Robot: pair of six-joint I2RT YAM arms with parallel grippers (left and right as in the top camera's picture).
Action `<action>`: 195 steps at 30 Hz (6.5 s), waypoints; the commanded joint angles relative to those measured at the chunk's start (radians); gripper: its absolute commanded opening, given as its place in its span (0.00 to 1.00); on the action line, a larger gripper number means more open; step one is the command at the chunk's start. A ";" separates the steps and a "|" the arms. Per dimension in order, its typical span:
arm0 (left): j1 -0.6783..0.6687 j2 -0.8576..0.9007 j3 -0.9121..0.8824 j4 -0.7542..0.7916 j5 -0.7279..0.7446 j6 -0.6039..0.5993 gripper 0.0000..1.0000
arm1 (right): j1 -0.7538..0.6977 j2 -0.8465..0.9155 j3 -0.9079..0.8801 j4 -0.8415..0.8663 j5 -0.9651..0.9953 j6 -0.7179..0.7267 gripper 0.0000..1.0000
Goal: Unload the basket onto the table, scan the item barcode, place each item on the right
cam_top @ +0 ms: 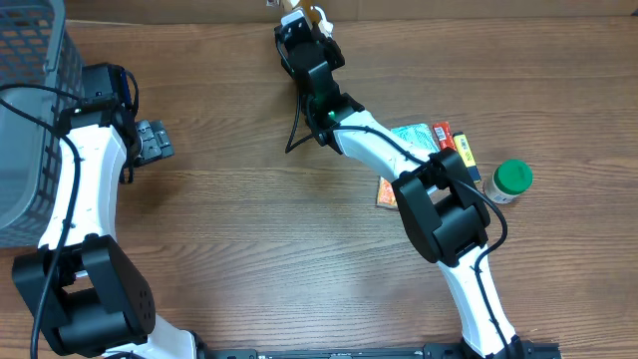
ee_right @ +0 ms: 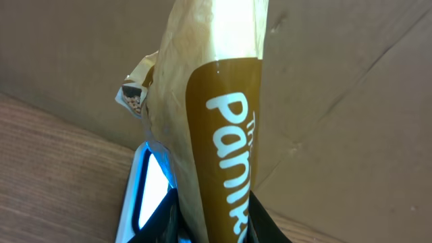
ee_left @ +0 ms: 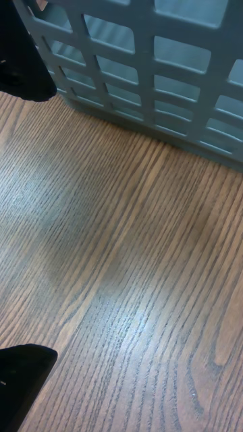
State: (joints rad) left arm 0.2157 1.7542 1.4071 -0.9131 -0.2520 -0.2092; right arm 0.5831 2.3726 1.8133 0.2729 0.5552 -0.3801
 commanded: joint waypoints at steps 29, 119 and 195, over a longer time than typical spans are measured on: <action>-0.007 -0.015 0.015 0.001 -0.010 0.004 1.00 | -0.074 -0.425 -0.011 -1.315 -0.504 0.223 0.19; -0.006 -0.015 0.015 0.001 -0.010 0.004 1.00 | -0.283 -0.734 -0.216 -1.427 -0.373 0.224 1.00; -0.006 -0.015 0.015 0.002 -0.010 0.004 1.00 | -0.443 -2.369 -1.539 -0.205 -0.707 0.297 1.00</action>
State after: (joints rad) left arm 0.2157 1.7542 1.4071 -0.9131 -0.2516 -0.2092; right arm 0.1539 0.0128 0.3443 0.0074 -0.1272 -0.1390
